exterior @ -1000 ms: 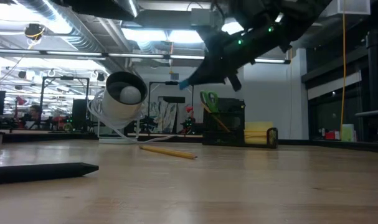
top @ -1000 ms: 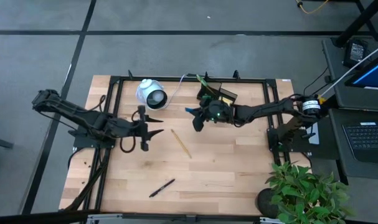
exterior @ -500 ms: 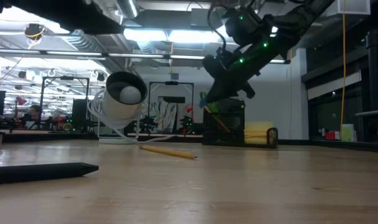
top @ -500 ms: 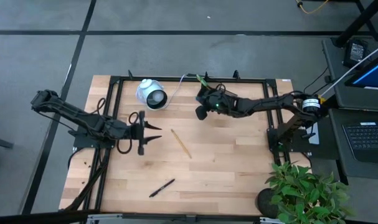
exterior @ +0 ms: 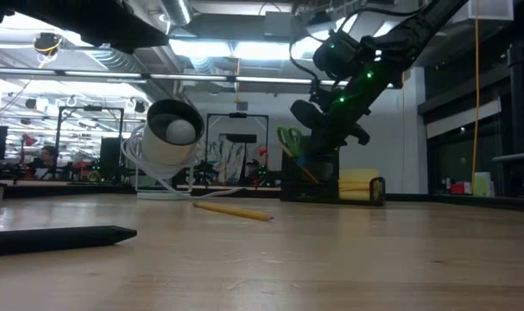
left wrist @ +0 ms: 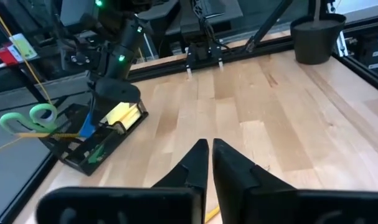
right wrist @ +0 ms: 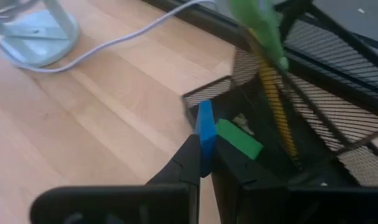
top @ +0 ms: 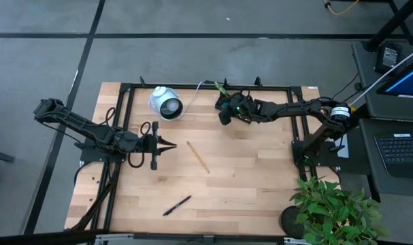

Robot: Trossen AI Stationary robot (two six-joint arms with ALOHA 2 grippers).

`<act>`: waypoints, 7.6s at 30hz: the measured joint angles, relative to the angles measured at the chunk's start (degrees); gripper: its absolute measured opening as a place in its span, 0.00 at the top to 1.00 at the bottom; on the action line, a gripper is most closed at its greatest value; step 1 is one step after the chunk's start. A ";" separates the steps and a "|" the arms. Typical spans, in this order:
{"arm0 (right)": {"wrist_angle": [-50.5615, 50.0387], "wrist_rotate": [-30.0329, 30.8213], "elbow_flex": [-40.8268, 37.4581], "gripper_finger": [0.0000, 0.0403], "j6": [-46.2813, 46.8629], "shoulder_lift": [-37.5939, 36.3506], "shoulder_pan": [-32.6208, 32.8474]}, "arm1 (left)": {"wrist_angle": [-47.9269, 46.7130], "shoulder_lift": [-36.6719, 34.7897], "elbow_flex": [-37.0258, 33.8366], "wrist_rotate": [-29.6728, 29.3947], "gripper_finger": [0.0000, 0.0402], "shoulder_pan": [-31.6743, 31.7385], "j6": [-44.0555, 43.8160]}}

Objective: Pick and place office supplies into organizer
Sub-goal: Put the blue eraser into the desk organizer, then put the yellow pencil into the desk organizer

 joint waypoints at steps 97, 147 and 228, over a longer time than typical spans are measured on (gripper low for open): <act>-24.83 -10.69 35.56 0.99 -3.41 16.98 23.79 | -4.14 -0.57 -0.07 5.65 1.00 0.00 -1.23; -36.93 -13.14 52.74 0.66 -3.94 40.20 22.07 | 8.83 -17.84 -15.96 4.57 1.00 0.00 -6.88; -25.82 -13.90 34.34 0.95 -22.78 14.25 16.02 | 8.62 -17.84 -15.96 4.59 1.00 0.00 -6.90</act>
